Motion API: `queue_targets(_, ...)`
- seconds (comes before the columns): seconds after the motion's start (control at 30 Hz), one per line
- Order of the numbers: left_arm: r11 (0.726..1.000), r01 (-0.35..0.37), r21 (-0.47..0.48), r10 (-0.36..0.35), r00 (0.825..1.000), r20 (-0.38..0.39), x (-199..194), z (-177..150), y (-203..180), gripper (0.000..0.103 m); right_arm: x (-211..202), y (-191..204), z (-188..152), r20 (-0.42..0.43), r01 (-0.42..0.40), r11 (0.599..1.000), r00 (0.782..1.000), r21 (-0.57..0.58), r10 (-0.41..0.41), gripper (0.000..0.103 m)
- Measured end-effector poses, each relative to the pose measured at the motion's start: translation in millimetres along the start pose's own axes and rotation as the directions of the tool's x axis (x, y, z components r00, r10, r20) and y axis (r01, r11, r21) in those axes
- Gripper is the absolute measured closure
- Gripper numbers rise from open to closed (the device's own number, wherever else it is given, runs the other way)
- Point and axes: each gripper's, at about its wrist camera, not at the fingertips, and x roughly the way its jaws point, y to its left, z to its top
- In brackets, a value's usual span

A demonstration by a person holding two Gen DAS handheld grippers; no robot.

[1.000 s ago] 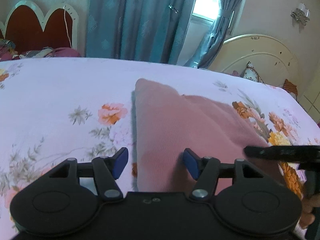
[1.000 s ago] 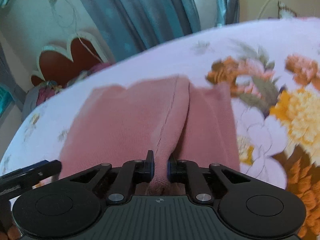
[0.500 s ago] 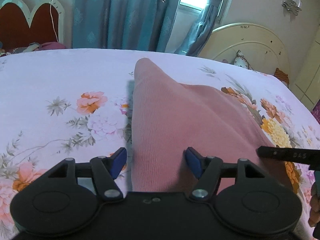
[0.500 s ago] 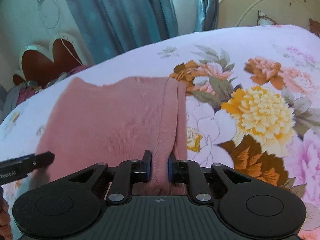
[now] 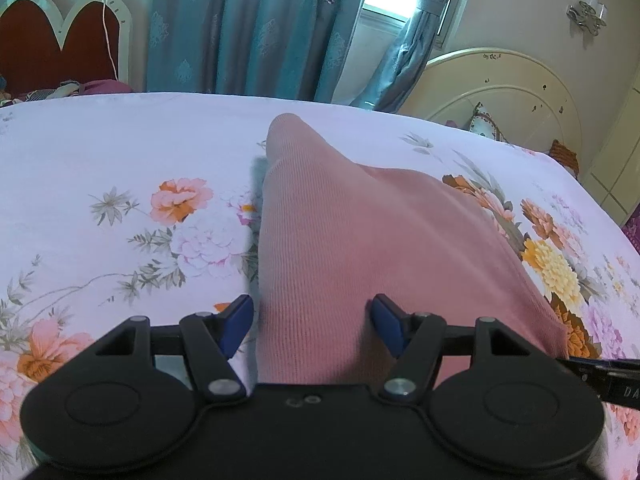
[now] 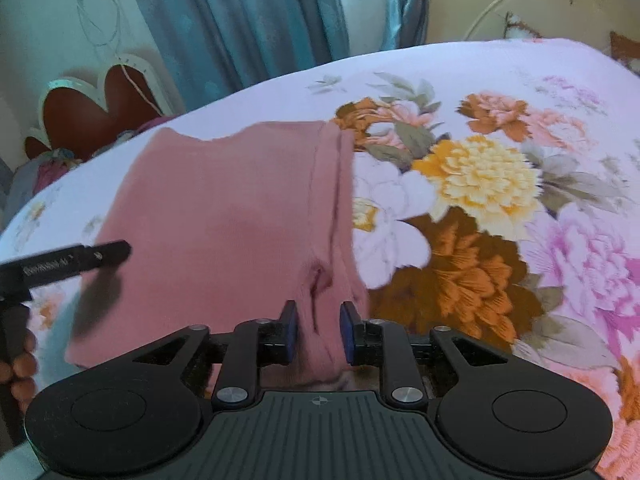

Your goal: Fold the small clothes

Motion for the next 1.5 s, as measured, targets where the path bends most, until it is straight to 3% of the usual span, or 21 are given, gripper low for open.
queue_targets(0.1, 1.0, -0.005, -0.011, 0.005, 1.0, -0.005, 0, 0, -1, 0.037, 1, 1, -1, 0.017, 0.064, 0.997, 0.998, -0.043, -0.063, 0.094)
queue_targets(0.23, 1.0, -0.013, -0.003, 0.013, 1.0, -0.007, 0, -1, -8, 0.037, 12, 2, -1, 0.002, 0.101, 0.993, 0.995, -0.066, -0.102, 0.094)
queue_targets(0.37, 1.0, -0.002, -0.012, 0.002, 1.0, -0.017, -5, 8, -5, 0.037, -2, -1, 11, 0.024, 0.038, 0.999, 0.999, -0.013, -0.038, 0.093)
queue_targets(0.4, 1.0, 0.001, -0.017, -0.001, 1.0, -0.014, -7, 10, -4, 0.037, -6, 0, 16, 0.036, 0.032, 0.999, 0.999, -0.013, -0.032, 0.09)
queue_targets(0.47, 0.999, 0.008, -0.037, -0.009, 1.0, -0.013, -8, 17, 0, 0.037, -9, 3, 30, 0.069, 0.021, 1.0, 0.997, -0.012, -0.02, 0.066)
queue_targets(0.5, 0.999, 0.011, -0.047, -0.012, 1.0, -0.011, -7, 22, 1, 0.037, -10, 4, 37, 0.088, 0.012, 1.0, 0.996, -0.007, -0.011, 0.044)
queue_targets(0.53, 0.999, 0.011, -0.052, -0.011, 1.0, -0.01, -6, 26, 2, 0.037, -8, 6, 45, 0.107, 0.008, 1.0, 0.994, -0.007, -0.007, 0.042)
queue_targets(0.77, 0.997, -0.025, -0.071, 0.027, 0.999, 0.025, 12, 59, 10, 0.037, 36, 10, 91, 0.091, -0.015, 1.0, 0.996, 0.021, 0.013, 0.042)
queue_targets(1.1, 0.998, -0.051, -0.043, 0.052, 0.998, 0.024, 53, 88, 17, 0.038, 100, 1, 129, 0.049, -0.017, 0.994, 0.999, 0.105, 0.012, 0.042)
queue_targets(1.17, 0.998, -0.047, -0.035, 0.048, 0.999, 0.02, 60, 89, 17, 0.04, 109, 2, 132, 0.043, -0.004, 0.996, 0.999, 0.088, 0.001, 0.054)
queue_targets(1.2, 0.999, -0.046, -0.03, 0.046, 0.999, 0.019, 63, 90, 17, 0.042, 112, 2, 133, 0.034, -0.01, 0.996, 0.999, 0.089, 0.007, 0.073)
queue_targets(1.33, 0.999, -0.044, -0.014, 0.044, 0.999, 0.009, 72, 88, 16, 0.042, 119, 3, 132, 0.027, -0.008, 0.996, 1.0, 0.092, 0.005, 0.078)
queue_targets(1.4, 0.999, -0.046, -0.014, 0.046, 0.999, 0.003, 76, 87, 17, 0.042, 119, 6, 131, 0.038, -0.018, 0.997, 0.999, 0.072, 0.016, 0.097)
queue_targets(1.5, 0.999, -0.049, -0.021, 0.048, 0.999, -0.004, 81, 86, 20, 0.041, 114, 11, 129, 0.072, -0.01, 1.0, 0.997, 0.026, 0.008, 0.097)
